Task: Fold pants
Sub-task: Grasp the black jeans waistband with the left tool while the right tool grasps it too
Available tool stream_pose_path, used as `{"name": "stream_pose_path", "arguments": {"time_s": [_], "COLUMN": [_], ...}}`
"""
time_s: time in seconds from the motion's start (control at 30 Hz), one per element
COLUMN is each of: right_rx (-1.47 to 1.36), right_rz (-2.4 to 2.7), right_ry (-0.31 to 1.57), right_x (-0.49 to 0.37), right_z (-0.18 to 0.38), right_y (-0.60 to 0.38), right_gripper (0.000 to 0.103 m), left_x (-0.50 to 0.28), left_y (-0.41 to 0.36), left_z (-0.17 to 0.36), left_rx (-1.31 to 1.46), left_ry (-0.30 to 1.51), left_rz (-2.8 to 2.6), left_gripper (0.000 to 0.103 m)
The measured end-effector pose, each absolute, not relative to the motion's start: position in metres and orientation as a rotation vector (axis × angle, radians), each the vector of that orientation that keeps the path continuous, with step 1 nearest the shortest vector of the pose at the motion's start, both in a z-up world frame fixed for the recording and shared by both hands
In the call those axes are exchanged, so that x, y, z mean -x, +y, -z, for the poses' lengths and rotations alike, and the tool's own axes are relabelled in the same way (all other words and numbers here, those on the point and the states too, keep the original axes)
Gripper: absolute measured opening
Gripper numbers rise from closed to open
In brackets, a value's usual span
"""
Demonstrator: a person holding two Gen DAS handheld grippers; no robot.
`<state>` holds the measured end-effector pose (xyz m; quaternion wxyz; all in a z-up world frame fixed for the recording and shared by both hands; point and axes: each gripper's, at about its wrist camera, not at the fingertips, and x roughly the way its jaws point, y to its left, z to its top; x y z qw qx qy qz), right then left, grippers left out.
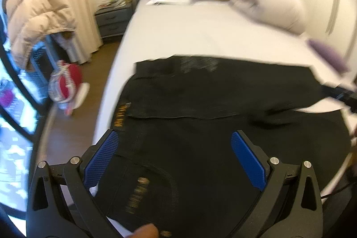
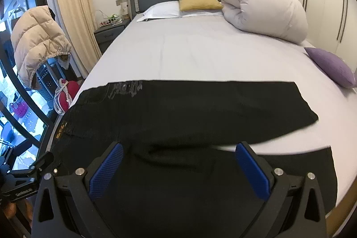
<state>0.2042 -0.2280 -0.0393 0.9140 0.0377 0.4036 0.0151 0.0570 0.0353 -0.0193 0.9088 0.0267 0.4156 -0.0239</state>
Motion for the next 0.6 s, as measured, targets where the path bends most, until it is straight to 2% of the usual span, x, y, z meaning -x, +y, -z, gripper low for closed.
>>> {"name": "stream_pose_path", "arguments": {"time_s": [0.13,0.27,0.37,0.5,0.6], "right_rx": [-0.055,-0.012,0.016,0.015,0.027], "right_rz": [-0.058,-0.109,-0.163,-0.24,-0.276], "right_ry": [0.81,0.809,0.837,0.872,0.883], "right_x": [-0.232,-0.262,-0.282,-0.3,-0.306], "right_z": [0.041,0.046,0.054,0.066,0.076], "right_y": [-0.236,-0.242,-0.243,-0.246,-0.248], "right_gripper": [0.103,0.101,0.094,0.091,0.091], "left_x": [-0.104,-0.183,-0.253,-0.347,-0.385], "left_y": [0.054,0.049,0.036,0.024,0.018], "left_z": [0.022,0.014,0.019,0.048,0.07], "left_rx": [0.025,-0.131,-0.288,-0.386,-0.437], "left_ry": [0.919,0.883,0.9,1.059,1.148], "left_rz": [0.057,0.164,0.254,0.45,0.543], "left_gripper": [0.103,0.103,0.103,0.103,0.103]}}
